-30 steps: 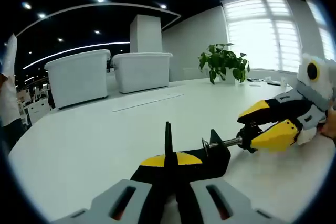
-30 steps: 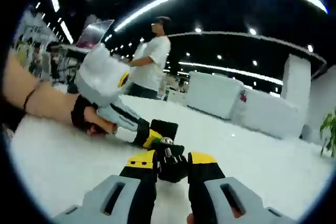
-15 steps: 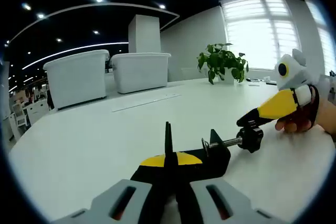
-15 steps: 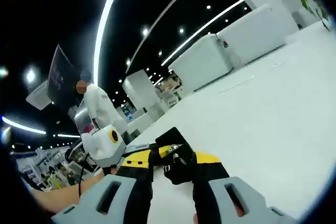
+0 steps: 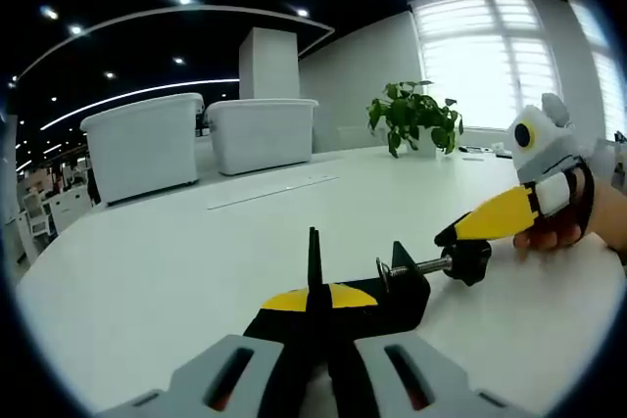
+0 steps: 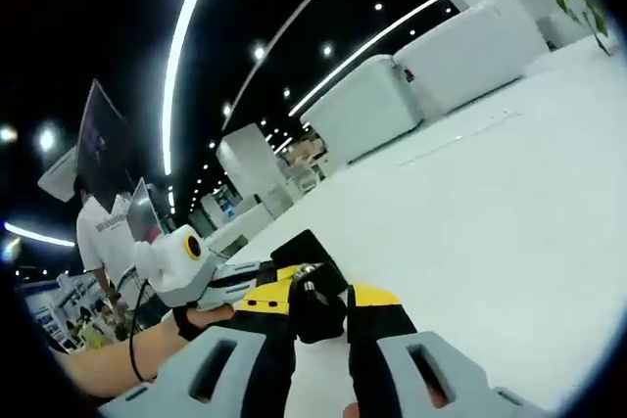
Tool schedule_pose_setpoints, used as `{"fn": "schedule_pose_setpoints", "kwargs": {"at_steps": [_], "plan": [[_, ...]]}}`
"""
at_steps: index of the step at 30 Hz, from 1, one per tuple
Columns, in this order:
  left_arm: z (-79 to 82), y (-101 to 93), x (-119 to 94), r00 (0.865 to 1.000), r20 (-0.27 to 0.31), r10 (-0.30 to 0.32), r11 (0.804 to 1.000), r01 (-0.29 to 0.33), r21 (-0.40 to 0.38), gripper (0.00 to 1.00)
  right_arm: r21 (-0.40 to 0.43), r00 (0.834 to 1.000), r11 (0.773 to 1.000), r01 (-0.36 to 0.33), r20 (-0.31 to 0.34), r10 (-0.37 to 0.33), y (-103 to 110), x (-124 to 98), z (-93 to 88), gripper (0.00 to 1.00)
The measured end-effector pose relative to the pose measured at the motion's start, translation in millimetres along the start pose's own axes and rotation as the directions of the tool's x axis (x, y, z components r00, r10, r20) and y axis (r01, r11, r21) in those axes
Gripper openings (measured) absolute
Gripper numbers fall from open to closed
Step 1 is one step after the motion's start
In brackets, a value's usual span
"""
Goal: Clamp the fixed fixture on the desktop, loosen the retaining clip, secure it to the edge of the desk, and tighten the retaining clip.
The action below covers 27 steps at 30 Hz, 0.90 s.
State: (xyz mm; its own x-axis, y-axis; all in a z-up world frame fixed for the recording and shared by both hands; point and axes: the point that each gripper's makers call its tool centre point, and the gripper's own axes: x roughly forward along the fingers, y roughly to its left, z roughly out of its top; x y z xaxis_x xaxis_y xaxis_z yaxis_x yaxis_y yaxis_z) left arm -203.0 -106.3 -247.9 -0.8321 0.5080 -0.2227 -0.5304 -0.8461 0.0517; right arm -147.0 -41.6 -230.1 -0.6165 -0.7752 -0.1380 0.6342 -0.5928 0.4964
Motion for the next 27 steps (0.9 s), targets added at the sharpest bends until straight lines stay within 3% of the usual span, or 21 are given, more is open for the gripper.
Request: {"fn": "schedule_pose_setpoints", "kwargs": {"at_steps": [2,4,6,9,11,17,18,21,23,27], "plan": [[0.6,-1.3,0.9,1.000,0.000,-0.001,1.000,0.001,0.001,0.05,-0.057,1.000,0.998,0.004,0.019,-0.003,0.7,-0.2,2.5,0.18],[0.7,0.0,1.6,1.000,0.003,-0.002,1.000,0.002,0.001,0.05,-0.184,0.999,0.983,0.006,0.054,0.004,6.8,-0.9,6.2,0.12],[0.5,-0.9,0.1,1.000,0.001,0.000,1.000,0.000,-0.003,0.05,-0.356,0.995,0.934,0.029,0.098,0.006,14.4,-1.3,10.6,0.09],[0.1,-2.7,-2.7,1.000,0.001,0.001,1.000,-0.001,-0.004,0.05,-0.344,0.996,0.938,0.039,0.091,-0.008,13.8,-2.1,8.1,0.09],[0.0,-4.4,-4.1,1.000,0.001,0.002,1.000,-0.002,-0.004,0.05,-0.367,0.995,0.929,0.051,0.098,-0.015,14.0,-2.3,8.6,0.09],[-1.2,-3.9,-2.3,1.000,-0.001,0.002,1.000,-0.002,-0.007,0.05,-0.538,0.991,0.838,0.094,0.134,-0.025,12.9,-1.2,16.2,0.08],[-1.4,-4.0,-2.4,1.000,-0.002,0.002,1.000,-0.002,-0.009,0.05,-0.571,0.990,0.815,0.100,0.138,-0.024,10.6,-0.1,19.0,0.08],[-1.9,-4.4,-2.9,1.000,-0.004,0.004,1.000,-0.004,-0.011,0.05,-0.715,0.988,0.689,0.121,0.155,-0.013,15.4,2.8,20.2,0.08],[-2.2,-4.9,-3.4,1.000,-0.004,0.005,1.000,-0.005,-0.013,0.05,-0.807,0.987,0.576,0.132,0.162,0.000,19.3,5.0,18.7,0.08],[-2.8,-3.3,-2.3,1.000,-0.005,0.005,1.000,-0.005,-0.014,0.05,-0.912,0.988,0.384,0.145,0.155,-0.006,22.0,11.0,14.3,0.10]]}}
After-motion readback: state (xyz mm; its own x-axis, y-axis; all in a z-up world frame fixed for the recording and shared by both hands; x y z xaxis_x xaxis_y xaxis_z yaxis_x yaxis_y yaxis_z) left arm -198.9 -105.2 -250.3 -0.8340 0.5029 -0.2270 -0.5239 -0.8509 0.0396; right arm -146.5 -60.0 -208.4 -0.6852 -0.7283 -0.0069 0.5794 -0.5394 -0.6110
